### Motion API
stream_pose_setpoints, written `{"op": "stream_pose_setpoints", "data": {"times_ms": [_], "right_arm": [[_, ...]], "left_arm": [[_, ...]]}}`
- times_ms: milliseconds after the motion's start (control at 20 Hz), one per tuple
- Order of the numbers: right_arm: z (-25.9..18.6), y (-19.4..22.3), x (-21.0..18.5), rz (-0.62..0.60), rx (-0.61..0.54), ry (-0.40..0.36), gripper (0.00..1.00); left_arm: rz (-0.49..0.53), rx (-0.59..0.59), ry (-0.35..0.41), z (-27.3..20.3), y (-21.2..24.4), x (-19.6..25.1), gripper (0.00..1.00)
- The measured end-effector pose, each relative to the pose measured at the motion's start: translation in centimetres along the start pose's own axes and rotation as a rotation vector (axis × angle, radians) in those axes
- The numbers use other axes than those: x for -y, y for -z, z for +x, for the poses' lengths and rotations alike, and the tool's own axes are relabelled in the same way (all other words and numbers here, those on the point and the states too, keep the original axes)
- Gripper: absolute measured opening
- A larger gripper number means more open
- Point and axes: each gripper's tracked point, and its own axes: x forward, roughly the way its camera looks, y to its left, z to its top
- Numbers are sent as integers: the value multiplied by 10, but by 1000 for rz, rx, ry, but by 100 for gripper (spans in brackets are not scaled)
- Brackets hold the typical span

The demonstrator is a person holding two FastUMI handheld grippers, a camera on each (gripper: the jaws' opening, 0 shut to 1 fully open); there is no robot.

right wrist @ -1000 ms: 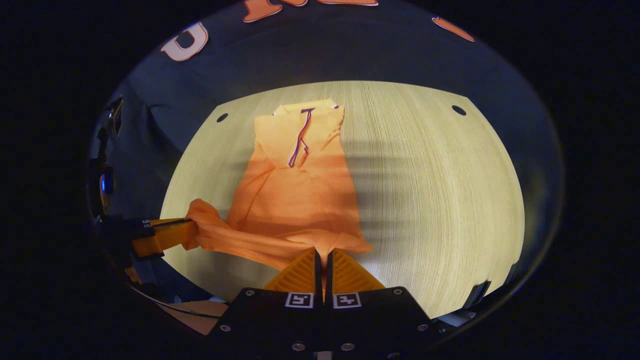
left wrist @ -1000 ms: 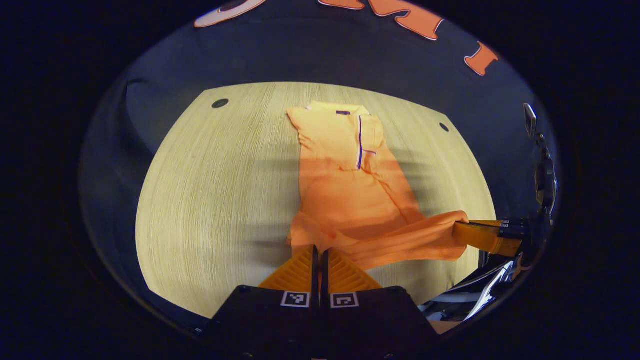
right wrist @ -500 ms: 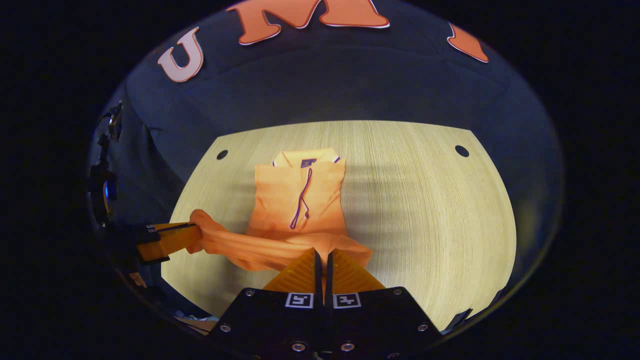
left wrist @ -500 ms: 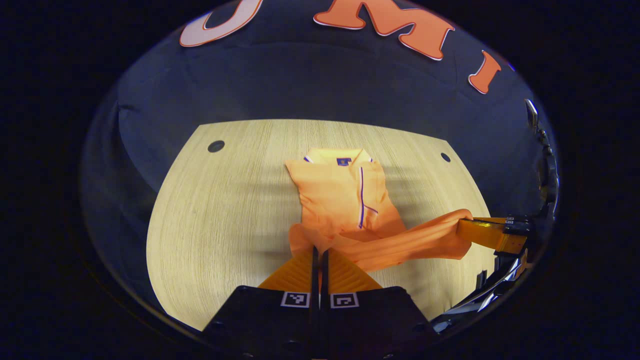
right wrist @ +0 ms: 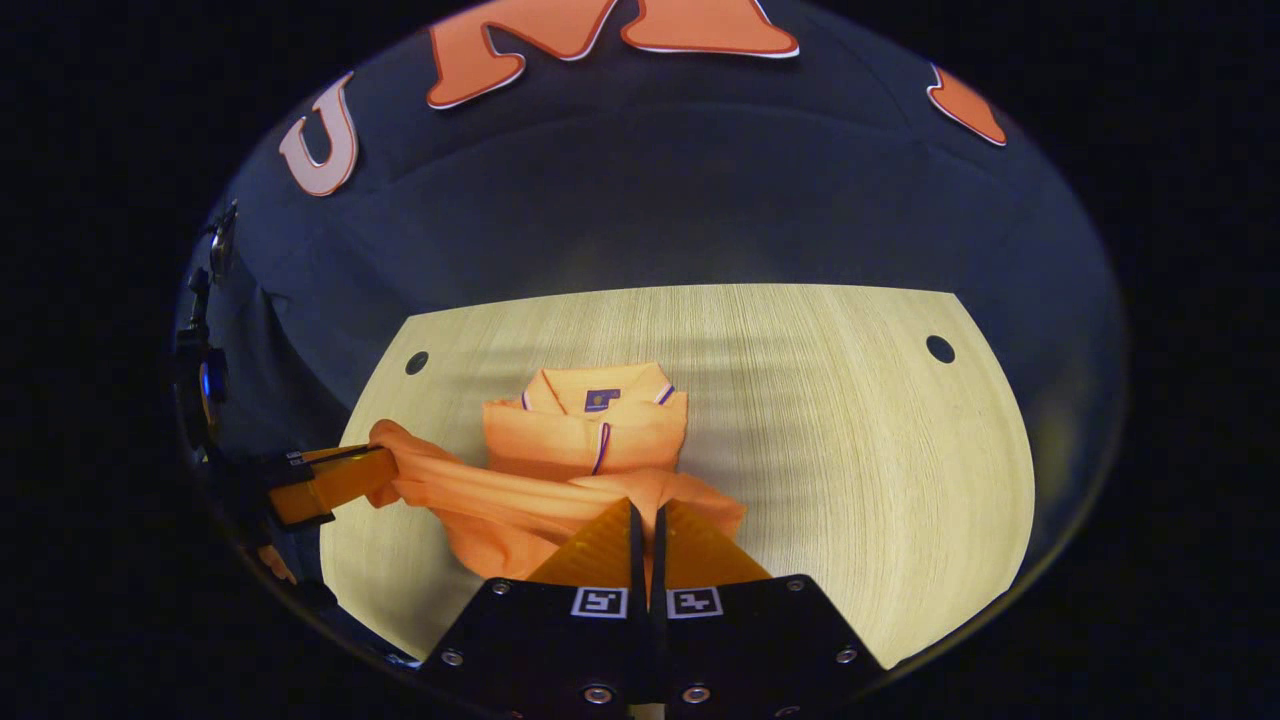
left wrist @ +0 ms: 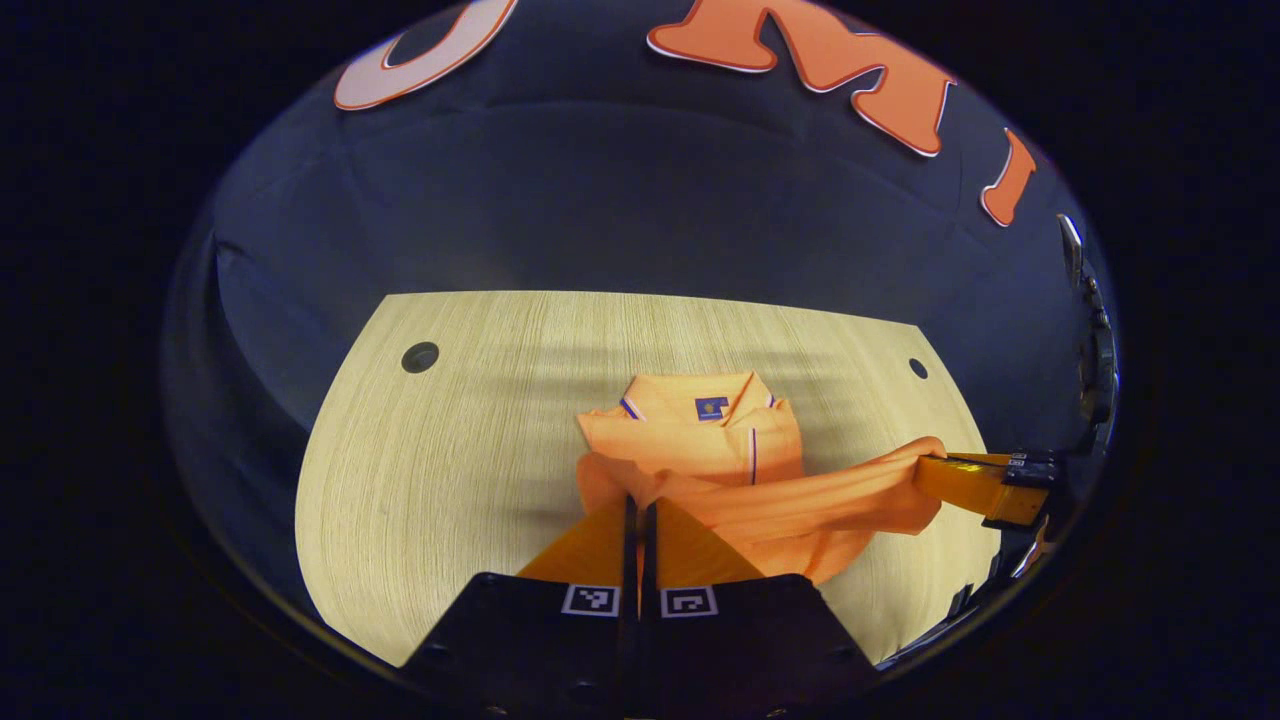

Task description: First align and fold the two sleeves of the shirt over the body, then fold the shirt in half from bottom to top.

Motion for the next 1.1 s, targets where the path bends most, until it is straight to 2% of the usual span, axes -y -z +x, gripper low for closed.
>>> {"op": "stream_pose_setpoints", "data": {"times_ms": [350, 550, 650, 900, 950, 1050, 1100], "right_arm": [[69, -17, 3, -33, -47, 32, 0], [101, -15, 12, -4, -81, 56, 0], [119, -13, 12, -9, -92, 52, 1], [134, -11, 12, -11, -93, 41, 3], [135, -13, 15, -10, -94, 45, 7], [134, -14, 17, -14, -87, 50, 27], [133, -15, 18, -18, -80, 52, 33]], "left_arm": [[35, -62, -35, 70, -8, -14, 1], [43, -80, -45, 96, -6, -19, 1], [50, -101, -80, 116, 1, -24, 0], [23, -97, -118, 127, 0, -27, 1], [21, -95, -124, 126, 1, -27, 1], [16, -99, -122, 129, 3, -27, 2], [10, -95, -113, 130, 2, -25, 7]]}}
